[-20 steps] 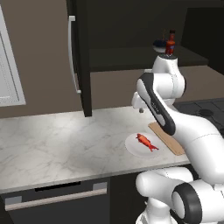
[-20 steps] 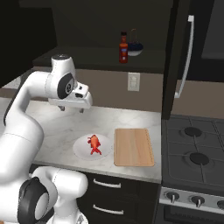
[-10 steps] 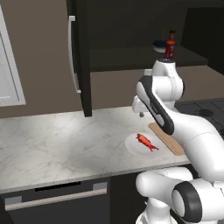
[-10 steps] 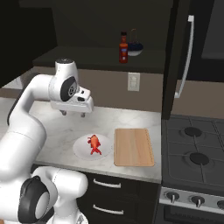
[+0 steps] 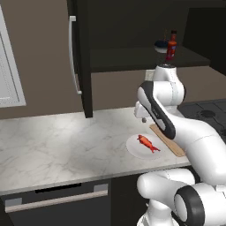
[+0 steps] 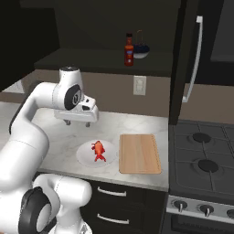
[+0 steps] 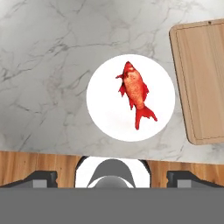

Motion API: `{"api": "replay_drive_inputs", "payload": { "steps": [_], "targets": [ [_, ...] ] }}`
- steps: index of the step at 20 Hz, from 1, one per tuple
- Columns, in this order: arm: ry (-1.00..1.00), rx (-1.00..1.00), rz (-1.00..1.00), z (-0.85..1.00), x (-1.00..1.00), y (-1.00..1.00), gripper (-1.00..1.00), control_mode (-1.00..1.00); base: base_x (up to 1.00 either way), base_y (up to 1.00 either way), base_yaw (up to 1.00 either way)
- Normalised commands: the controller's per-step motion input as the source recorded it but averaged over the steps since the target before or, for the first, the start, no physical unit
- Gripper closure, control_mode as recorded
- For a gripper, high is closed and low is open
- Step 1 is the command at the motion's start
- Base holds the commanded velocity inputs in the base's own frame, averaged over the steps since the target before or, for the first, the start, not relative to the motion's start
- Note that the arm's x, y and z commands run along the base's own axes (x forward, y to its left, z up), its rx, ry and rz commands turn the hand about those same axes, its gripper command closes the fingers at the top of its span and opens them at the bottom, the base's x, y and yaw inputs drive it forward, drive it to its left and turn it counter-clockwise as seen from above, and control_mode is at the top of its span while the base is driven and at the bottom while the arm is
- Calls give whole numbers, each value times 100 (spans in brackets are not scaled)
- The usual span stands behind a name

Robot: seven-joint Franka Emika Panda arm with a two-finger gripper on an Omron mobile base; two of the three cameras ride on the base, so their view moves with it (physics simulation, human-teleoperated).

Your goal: Pick the fish from the plate and place it on the cutting board. Then pick the condiment bottle from the cabinet and place it next to the cutting board.

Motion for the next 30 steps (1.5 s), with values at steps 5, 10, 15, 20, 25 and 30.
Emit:
{"api": "replay_drive_inputs", "payload": {
  "steps": [5,10,15,20,25,30],
  "targets": [
    [0,0,1,-17,-14,-5,-100,-100,0,0,0],
    [0,0,3,-20,-16,-8,-100,-100,0,0,0],
    [0,0,4,-24,-8,-10,-100,-100,0,0,0],
    [0,-1,4,-29,0,-10,-100,-100,0,0,0],
    [0,-1,4,-29,0,-8,-100,-100,0,0,0],
    [0,0,5,-25,10,-6,-100,-100,0,0,0]
  ]
}}
